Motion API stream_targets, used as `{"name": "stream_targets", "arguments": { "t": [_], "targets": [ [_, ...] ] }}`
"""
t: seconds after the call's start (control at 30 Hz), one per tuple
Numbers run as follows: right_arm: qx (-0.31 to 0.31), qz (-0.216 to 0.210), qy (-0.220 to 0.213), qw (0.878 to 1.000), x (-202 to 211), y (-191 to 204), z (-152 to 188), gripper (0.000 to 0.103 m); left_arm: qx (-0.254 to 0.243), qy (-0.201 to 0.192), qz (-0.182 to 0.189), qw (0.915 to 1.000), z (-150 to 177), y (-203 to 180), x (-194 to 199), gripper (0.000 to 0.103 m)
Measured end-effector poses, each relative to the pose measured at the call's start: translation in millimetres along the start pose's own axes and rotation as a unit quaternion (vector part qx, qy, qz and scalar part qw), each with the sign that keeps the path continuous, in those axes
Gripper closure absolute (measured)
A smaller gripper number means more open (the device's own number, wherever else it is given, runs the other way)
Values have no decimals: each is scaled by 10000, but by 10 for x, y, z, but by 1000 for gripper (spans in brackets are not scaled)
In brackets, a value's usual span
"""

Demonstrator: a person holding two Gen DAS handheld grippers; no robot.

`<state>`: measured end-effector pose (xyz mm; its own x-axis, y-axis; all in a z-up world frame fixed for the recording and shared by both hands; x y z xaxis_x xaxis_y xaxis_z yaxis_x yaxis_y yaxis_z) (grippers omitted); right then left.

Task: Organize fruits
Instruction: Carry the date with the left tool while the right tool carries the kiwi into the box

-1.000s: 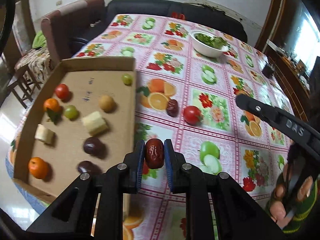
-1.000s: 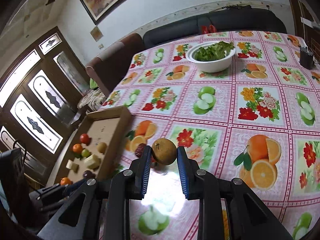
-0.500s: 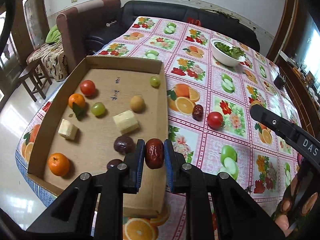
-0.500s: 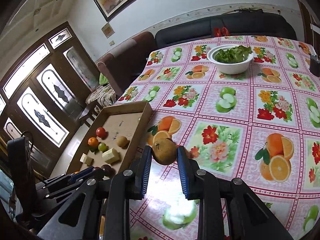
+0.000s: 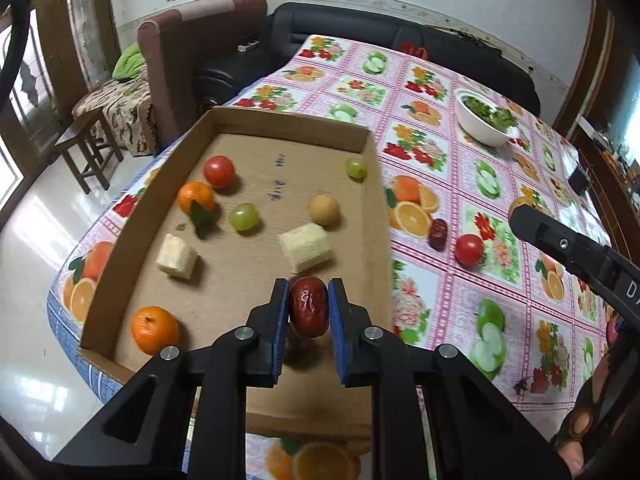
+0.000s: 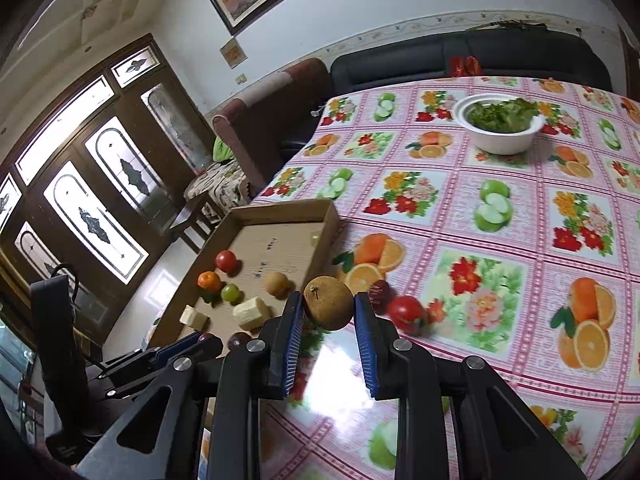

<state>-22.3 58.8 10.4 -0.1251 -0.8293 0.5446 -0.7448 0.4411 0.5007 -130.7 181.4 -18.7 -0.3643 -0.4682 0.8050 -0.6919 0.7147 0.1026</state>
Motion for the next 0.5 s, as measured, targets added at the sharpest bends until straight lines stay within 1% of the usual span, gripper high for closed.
{"name": "stream_targets", "arguments": {
  "t": [0.3,0.5],
  "targets": [
    [164,-158,175,9996,-260,201,-6,77,416,284,-105,9987,91,510,-207,86],
    [191,-222,277,9992,-424,246,-11,77,426,333,-65,9985,144,582,-244,86]
  ]
}}
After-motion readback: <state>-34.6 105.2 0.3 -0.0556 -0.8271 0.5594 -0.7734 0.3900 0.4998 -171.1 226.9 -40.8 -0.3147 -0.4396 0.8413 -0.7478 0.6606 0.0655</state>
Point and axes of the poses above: each gripper's, at about its wrist camera, not at the fingertips, and x roughly against the way its jaws point, y to its left, z to its underside, the point moved 7 cm from there along -x, roughly the way its jaws point, and after that the axes turned 12 degrees about -z, right-handed, at the moved point
